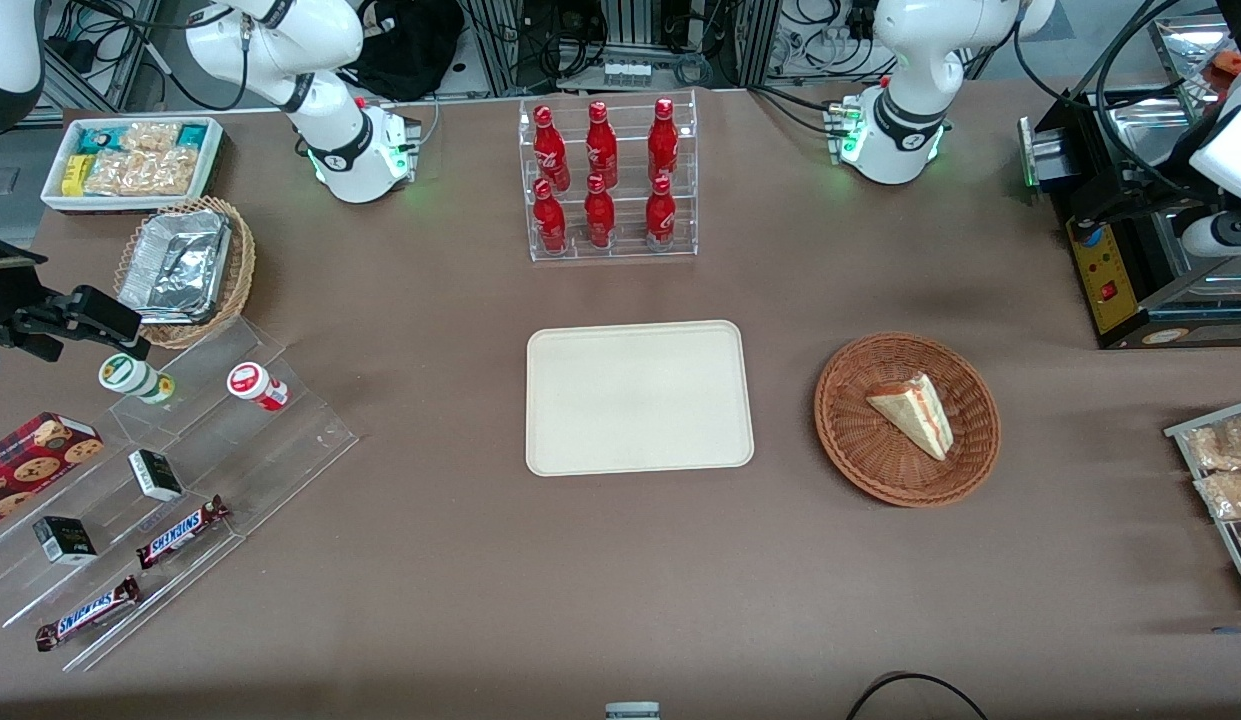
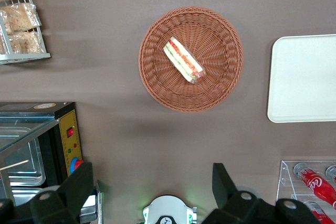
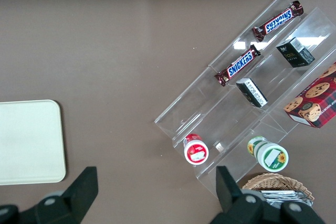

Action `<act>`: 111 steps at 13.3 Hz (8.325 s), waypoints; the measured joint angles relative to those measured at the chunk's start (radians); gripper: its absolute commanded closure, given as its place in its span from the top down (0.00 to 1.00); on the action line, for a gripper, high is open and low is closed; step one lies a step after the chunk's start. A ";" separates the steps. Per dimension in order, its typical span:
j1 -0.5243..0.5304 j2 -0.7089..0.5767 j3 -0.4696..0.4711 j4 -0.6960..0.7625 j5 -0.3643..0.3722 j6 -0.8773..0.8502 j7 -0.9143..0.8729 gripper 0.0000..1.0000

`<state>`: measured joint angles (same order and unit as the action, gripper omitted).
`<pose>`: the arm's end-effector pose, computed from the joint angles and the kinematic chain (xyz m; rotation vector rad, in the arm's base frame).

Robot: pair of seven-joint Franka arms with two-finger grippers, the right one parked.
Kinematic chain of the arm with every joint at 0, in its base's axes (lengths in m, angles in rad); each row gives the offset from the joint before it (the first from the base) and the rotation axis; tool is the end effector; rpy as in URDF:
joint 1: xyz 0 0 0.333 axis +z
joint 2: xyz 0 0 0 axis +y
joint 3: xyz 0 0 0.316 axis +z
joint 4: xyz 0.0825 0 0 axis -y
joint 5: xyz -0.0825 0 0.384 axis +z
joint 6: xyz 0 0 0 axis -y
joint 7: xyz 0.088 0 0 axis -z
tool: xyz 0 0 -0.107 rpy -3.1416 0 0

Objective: Place sandwich from basket to tray
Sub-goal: 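Move the left gripper over the wicker basket above the wrapped sandwich, then lower the left gripper and close it on the wrapped sandwich, then lift the sandwich and carry it over the cream tray, then lower the sandwich onto the tray and open the left gripper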

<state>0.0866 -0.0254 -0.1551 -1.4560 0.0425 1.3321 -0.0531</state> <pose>0.5193 -0.0316 0.6712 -3.0865 0.0110 0.1480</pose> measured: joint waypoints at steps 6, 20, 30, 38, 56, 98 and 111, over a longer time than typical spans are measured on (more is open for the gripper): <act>0.050 0.007 0.000 -0.018 0.000 0.002 0.006 1.00; 0.051 0.105 -0.009 -0.317 0.000 0.392 -0.331 1.00; -0.046 0.129 -0.021 -0.498 0.000 0.666 -0.817 1.00; -0.067 0.175 -0.019 -0.674 0.000 0.884 -1.047 1.00; -0.067 0.301 -0.013 -0.763 0.039 1.135 -1.071 0.08; -0.775 0.710 -0.028 -0.137 0.099 0.852 -1.022 1.00; -0.646 0.303 0.045 -0.110 0.099 0.462 -1.157 1.00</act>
<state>-0.5598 0.2779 -0.1105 -1.5663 0.1411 1.7936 -1.2099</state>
